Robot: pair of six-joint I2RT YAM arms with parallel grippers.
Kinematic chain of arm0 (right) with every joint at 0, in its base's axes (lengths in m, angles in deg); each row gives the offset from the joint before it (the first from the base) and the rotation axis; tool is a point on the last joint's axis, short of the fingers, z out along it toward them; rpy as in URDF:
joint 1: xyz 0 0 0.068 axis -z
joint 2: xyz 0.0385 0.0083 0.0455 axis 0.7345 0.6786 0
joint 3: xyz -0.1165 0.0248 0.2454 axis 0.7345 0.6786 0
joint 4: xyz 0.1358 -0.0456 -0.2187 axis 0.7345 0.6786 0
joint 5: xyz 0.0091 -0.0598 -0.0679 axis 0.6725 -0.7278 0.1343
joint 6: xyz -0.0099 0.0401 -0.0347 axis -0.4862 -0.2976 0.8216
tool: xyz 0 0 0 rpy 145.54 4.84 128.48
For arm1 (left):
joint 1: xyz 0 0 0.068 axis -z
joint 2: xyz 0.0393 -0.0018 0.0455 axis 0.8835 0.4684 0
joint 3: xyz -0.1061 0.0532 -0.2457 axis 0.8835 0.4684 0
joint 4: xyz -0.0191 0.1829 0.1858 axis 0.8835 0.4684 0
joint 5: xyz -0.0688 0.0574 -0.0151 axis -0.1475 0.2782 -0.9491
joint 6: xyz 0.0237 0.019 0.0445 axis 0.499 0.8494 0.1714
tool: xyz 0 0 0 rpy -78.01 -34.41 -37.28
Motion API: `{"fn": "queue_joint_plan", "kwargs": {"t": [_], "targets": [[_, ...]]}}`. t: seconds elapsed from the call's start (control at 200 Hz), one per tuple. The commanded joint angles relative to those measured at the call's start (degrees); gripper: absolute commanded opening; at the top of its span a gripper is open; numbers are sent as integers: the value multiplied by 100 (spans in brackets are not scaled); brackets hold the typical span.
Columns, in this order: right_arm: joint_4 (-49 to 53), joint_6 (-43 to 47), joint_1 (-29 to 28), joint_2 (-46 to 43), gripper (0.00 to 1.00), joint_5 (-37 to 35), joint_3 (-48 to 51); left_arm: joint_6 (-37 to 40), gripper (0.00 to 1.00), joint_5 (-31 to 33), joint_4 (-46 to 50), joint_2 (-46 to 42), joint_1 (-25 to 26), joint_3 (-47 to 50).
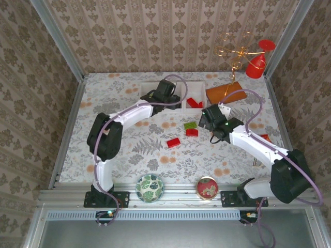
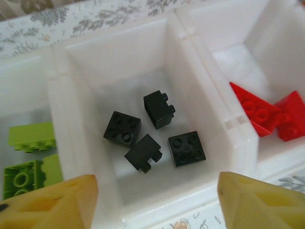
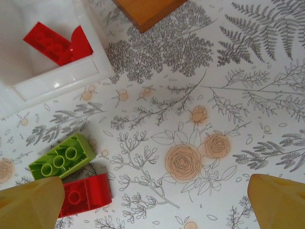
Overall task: Sort the legos into containers by color
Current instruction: Place the lego in the container, then pick up the lego from the center of the table.
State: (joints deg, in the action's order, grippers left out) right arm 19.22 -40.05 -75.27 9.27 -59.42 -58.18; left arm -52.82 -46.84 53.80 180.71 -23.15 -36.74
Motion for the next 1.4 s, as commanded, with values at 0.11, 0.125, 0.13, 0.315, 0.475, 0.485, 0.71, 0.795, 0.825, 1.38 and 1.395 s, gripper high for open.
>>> {"fn": "queue_joint_plan", "kwargs": {"t": [0.11,0.125,0.13,0.315,0.475,0.485,0.71,0.795,0.825,1.38,1.395], "targets": [[207,78,-90,163,100,231,-246,-230,87,59,-408,-1202,33,902],[209,78,-98,282,100,234,-251,-245,89,93,-436,-1289,31,983],[209,78,-103,306,100,237,-256,-249,90,105,-448,-1319,34,1014],[216,71,-212,511,100,251,-332,-466,100,551,-680,-2214,-2,1981],[261,61,-316,735,100,242,-450,-763,100,865,-789,-2890,-68,2770],[262,67,-323,752,100,247,-463,-786,100,879,-800,-2933,-75,2825],[286,70,-515,1087,100,229,-657,-991,100,1136,-1039,-3731,-259,3745],[287,72,-589,1211,100,227,-726,-1033,100,1110,-1090,-3931,-342,3960],[287,70,-612,1244,100,227,-754,-1056,100,1102,-1094,-3976,-364,4015],[517,123,-879,1905,100,229,-1171,-1551,100,716,-1152,-4116,-683,4421],[512,129,-881,1922,100,228,-1185,-1560,100,720,-1162,-4116,-683,4428]]}}
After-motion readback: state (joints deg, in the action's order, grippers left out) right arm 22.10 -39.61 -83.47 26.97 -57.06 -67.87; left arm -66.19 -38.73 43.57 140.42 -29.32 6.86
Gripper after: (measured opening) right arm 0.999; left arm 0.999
